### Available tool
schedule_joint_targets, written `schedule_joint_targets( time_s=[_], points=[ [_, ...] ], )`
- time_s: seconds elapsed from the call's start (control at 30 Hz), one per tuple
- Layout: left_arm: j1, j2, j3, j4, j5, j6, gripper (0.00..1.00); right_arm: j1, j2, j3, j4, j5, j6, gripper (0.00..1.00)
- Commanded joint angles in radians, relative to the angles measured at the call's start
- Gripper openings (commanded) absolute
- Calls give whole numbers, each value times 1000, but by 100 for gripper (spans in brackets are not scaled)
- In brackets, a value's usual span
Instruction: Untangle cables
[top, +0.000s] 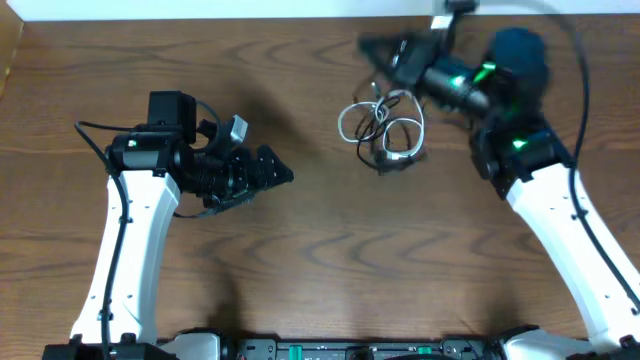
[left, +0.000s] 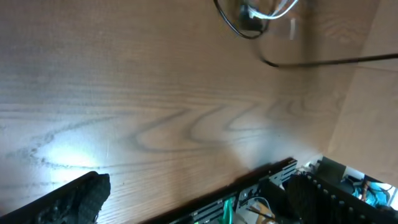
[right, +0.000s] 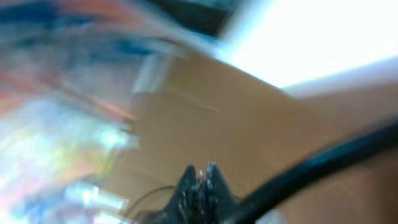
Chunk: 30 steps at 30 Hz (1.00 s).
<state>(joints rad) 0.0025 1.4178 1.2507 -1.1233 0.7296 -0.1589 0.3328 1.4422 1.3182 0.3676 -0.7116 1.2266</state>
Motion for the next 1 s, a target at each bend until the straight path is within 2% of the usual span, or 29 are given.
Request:
schedule_joint_targets(
  time_s=[0.0,0.07,0.13,0.17,0.2,0.27,0.33,0.4,0.53,0.63,0.73,0.97],
  points=[
    [-2,2,-4,-4,-9,12,97,-14,-86,50,256,-102,39,2],
    [-2,2,-4,-3,-10,12,97,-13,-110,58,308,-88,21,2],
    [-2,2,-4,1,-10,12,97,-11,-124,58,213,-112,-85,2],
    [-2,2,-4,4,-10,12,97,-11,-124,58,183,-111,-95,2],
    [-2,2,-4,7,-10,12,97,-11,-124,58,-9,-74,-106,2],
    [-2,2,-4,8,-9,12,97,-11,-124,58,-207,-12,-96,1],
    [-2,2,-4,7,-9,12,97,-12,-124,58,-305,6,-51,1],
    [-2,2,-4,6,-9,12,97,-11,-129,58,-235,-3,-48,2],
    [-2,2,-4,7,-9,12,97,-19,-154,59,76,29,-54,2],
    [-2,2,-4,7,-10,12,97,-62,-197,64,269,164,-53,2],
    [-2,2,-4,8,-10,12,97,-103,-242,64,278,317,-80,2],
    [-2,2,-4,8,-9,12,97,-96,-248,64,143,196,-125,1]
  ],
)
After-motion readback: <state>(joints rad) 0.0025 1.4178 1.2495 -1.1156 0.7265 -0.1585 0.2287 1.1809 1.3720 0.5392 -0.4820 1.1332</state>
